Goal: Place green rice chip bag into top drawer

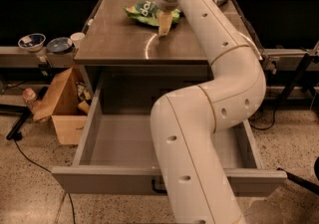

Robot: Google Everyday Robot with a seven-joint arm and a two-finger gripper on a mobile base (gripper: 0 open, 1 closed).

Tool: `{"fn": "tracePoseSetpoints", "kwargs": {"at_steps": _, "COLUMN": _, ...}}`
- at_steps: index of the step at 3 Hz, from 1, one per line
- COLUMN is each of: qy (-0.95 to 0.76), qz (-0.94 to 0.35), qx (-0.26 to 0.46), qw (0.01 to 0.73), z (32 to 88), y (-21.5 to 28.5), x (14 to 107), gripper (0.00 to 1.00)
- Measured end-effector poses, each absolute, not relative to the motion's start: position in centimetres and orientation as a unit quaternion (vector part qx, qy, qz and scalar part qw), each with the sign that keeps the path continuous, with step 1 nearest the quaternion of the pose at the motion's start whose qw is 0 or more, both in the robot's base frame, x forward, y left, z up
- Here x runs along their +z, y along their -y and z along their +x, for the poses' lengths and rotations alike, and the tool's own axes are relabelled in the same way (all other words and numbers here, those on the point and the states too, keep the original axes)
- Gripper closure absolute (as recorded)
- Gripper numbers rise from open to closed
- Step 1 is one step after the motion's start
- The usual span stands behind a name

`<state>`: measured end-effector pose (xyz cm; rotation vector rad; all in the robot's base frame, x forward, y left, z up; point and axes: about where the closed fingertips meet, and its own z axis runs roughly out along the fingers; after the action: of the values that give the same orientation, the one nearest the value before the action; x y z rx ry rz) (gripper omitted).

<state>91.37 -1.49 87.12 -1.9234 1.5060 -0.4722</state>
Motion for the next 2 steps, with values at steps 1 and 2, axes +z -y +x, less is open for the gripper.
{"fn": "tracePoseSetpoints", "kwargs": {"at_steps": 1, "qy": -0.573, "qz": -0.732, "qx": -0.180, "qw": 0.321, "z": 91.37, "y": 1.49, "x": 87.12, "gripper": 0.00}}
{"fn": "tracePoseSetpoints", "kwargs": {"at_steps": 2, "qy": -0.573, "qz": -0.732, "qx": -0.180, "qw": 0.321, "z": 91.37, "y": 1.49, "x": 87.11, "gripper": 0.12}}
